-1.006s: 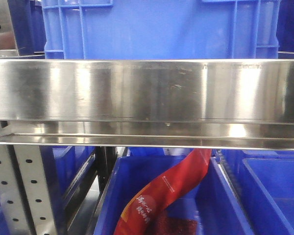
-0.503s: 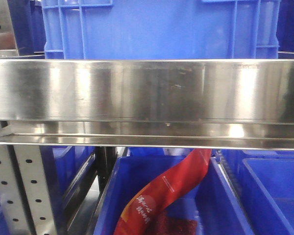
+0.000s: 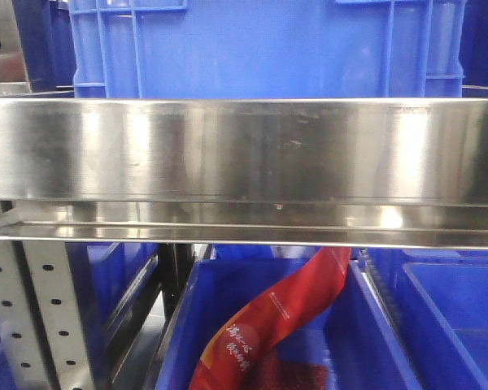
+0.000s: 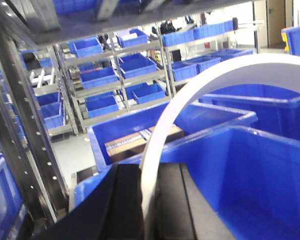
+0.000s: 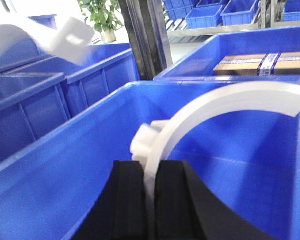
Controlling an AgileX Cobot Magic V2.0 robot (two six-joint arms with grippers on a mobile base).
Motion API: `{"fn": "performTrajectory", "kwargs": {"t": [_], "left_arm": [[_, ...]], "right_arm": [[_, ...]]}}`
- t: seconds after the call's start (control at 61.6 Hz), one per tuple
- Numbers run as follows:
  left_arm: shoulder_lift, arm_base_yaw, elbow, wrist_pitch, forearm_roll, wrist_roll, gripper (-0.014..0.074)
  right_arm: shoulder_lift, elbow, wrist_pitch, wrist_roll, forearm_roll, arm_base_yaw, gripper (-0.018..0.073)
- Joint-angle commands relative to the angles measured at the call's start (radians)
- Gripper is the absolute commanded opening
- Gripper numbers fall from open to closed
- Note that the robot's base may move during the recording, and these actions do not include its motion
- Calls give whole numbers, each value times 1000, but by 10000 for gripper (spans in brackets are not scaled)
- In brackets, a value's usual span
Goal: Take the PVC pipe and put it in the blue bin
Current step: 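Lower the right gripper into the blue bin and open it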
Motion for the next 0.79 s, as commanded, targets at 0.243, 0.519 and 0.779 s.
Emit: {"fn": "performTrajectory", "kwargs": {"t": [0.243, 0.519, 0.779], "left_arm": [[15, -10, -36, -24, 1, 2, -111], [45, -6, -36, -26, 1, 2, -111], [50, -6, -36, -26, 1, 2, -111]], "right_arm": [[42, -23, -54, -8, -9, 29, -169], [61, -23, -86, -8, -13, 42, -169], [61, -23, -88, -8, -34, 42, -169]]}}
